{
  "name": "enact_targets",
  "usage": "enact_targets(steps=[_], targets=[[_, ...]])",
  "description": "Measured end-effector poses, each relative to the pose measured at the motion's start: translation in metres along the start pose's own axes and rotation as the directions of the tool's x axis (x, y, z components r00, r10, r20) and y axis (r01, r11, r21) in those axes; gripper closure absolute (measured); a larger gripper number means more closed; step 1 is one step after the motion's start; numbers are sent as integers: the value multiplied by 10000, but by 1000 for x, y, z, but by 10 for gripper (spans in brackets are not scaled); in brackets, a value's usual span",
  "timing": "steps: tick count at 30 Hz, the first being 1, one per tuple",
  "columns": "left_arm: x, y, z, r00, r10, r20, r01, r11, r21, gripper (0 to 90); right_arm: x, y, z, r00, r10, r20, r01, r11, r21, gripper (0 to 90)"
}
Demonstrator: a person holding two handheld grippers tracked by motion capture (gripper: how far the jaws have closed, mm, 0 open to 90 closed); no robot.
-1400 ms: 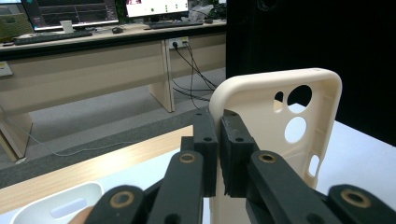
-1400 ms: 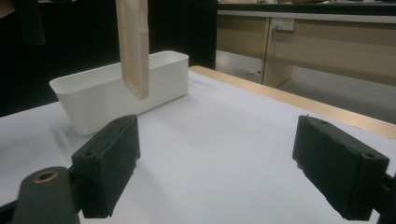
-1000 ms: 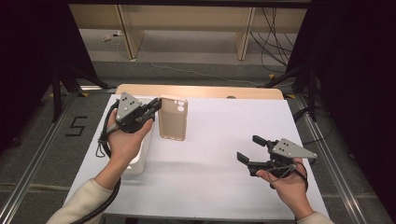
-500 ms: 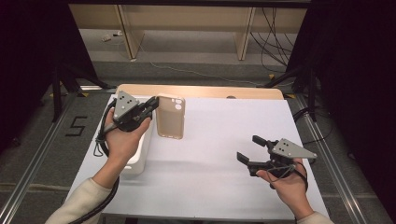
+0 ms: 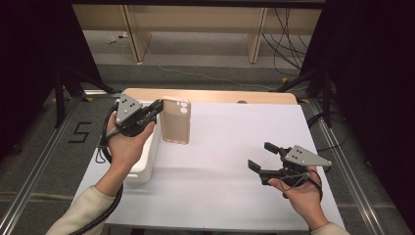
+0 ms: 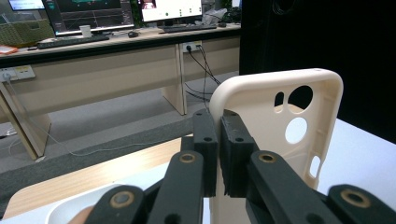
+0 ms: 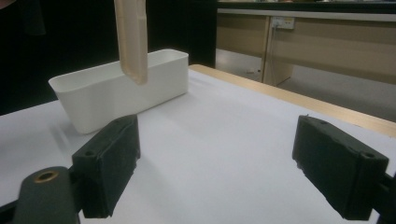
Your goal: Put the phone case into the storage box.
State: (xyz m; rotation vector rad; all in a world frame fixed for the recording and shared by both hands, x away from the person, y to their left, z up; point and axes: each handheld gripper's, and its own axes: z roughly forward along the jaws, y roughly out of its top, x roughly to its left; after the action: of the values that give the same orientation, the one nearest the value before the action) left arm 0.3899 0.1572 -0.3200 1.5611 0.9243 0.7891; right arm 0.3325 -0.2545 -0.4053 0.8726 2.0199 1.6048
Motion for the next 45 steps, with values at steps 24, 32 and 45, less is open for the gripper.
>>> enact_targets(steps=[24, 32, 45], targets=[[11, 2, -2, 9992, -48, -398, 47, 10000, -45, 860, 0, 0, 0, 10000, 39, -30, -39, 10000, 51, 163], [15, 2, -3, 9986, -8, -524, 6, 10000, -48, 860, 0, 0, 0, 10000, 35, -42, -35, 10000, 93, 163], [22, 4, -5, 9974, -93, -716, 87, 9999, -85, 861, 0, -1, 1, 10000, 23, -9, -23, 10000, -8, 163]])
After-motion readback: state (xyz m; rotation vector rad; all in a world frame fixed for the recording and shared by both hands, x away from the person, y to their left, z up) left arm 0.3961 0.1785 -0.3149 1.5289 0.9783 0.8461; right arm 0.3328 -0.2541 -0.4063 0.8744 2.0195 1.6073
